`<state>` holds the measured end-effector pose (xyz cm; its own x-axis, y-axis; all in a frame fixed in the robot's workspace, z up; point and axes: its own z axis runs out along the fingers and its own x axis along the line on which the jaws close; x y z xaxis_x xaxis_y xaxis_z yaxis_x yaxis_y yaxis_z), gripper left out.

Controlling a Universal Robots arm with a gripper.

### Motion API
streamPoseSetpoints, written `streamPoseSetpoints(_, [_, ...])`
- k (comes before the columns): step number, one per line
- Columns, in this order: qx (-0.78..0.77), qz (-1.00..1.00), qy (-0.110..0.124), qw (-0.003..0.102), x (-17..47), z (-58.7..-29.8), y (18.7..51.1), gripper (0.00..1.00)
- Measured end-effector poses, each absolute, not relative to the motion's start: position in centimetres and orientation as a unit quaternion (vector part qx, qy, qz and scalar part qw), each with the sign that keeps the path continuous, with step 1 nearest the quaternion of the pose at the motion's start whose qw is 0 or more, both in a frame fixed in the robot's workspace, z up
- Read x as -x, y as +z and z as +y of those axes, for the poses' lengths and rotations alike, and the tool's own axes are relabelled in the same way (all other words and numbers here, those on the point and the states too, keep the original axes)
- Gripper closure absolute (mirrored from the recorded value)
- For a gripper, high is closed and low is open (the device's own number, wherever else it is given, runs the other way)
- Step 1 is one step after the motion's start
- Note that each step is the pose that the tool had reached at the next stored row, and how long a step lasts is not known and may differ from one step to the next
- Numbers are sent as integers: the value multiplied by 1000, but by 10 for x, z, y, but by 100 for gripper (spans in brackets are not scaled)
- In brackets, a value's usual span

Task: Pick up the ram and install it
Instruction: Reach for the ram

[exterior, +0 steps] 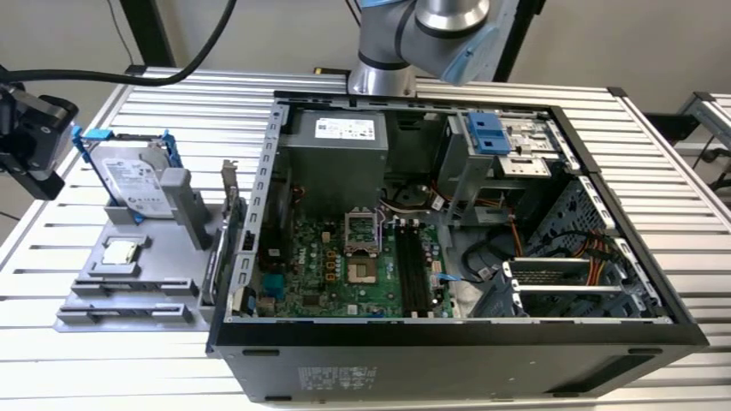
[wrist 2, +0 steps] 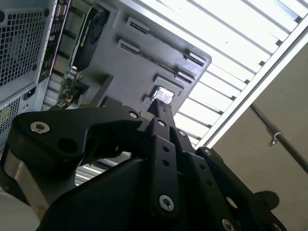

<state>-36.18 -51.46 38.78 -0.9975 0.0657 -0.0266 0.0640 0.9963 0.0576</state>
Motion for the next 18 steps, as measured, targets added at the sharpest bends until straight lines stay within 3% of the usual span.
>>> streamPoseSetpoints(18, [28,999,29,13,362,-515,388,100])
